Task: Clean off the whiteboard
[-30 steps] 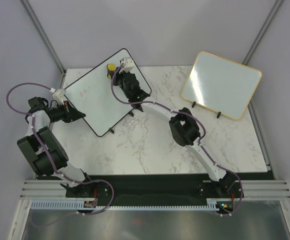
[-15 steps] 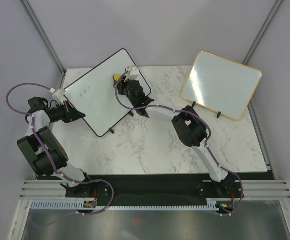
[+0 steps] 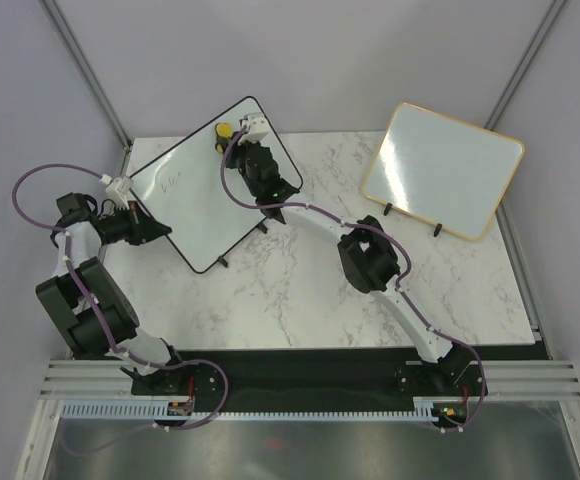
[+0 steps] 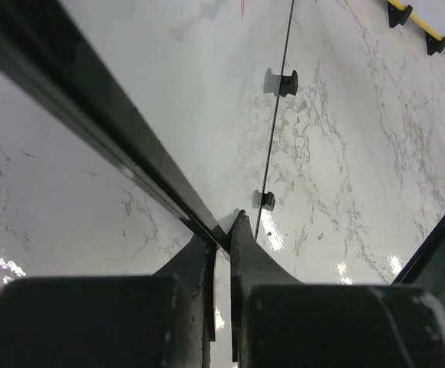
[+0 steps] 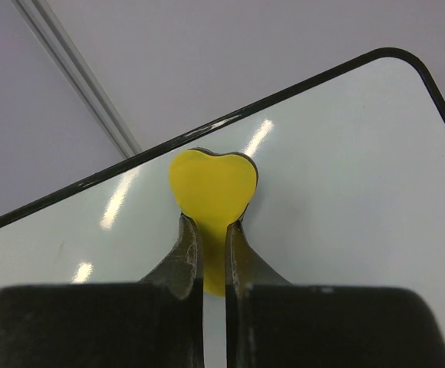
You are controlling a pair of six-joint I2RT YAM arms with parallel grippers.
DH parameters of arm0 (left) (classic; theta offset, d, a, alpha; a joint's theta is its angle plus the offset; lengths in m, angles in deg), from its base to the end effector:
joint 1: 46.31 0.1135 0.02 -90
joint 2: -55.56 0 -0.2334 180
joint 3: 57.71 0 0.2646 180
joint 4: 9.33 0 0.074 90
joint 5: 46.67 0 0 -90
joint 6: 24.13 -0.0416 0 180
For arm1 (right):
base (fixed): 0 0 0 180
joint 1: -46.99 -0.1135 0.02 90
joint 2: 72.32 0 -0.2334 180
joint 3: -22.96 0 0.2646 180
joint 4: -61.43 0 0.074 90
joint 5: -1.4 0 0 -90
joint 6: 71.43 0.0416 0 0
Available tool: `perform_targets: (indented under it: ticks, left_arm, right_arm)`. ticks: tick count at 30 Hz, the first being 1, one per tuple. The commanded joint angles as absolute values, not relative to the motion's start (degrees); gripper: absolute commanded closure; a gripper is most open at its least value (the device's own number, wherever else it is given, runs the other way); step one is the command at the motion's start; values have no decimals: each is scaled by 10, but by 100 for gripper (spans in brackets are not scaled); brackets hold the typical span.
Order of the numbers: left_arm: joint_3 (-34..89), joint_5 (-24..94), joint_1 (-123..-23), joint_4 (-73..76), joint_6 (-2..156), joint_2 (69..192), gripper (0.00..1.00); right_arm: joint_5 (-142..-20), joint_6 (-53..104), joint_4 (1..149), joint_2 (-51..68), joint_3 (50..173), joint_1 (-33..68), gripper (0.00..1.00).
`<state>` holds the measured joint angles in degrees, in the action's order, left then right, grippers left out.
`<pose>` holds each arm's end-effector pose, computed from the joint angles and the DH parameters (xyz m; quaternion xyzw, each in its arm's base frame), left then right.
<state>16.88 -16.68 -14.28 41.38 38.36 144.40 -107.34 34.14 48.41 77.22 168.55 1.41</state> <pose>0.2835 0.1349 0.1958 0.0750 0.8490 -0.3305 0.4053 0.4275 0.4171 0.2315 -0.0461 0.6506 0.2909 0.7000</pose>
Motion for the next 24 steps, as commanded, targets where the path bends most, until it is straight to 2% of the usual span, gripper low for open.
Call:
perform_targets:
  ticks: [1, 5, 12, 20, 24]
  left_arm:
    - [174, -63, -142, 315, 248, 1420, 98]
    - [174, -63, -141, 315, 248, 1420, 98]
    - [173, -62, -142, 315, 247, 1420, 98]
    - [172, -61, -141, 315, 246, 1421, 98]
    - [168, -60, -142, 315, 244, 1418, 98]
  right_arm:
    - [-1097, 323, 503, 778, 1653, 15, 100]
    - [-1107, 323, 485, 750, 1582, 15, 100]
    - [-1137, 330, 483, 729, 1544, 18, 100]
    - [-1140, 330, 531, 774, 1664, 29, 100]
    - [-1144, 334, 535, 788, 1678, 29, 100]
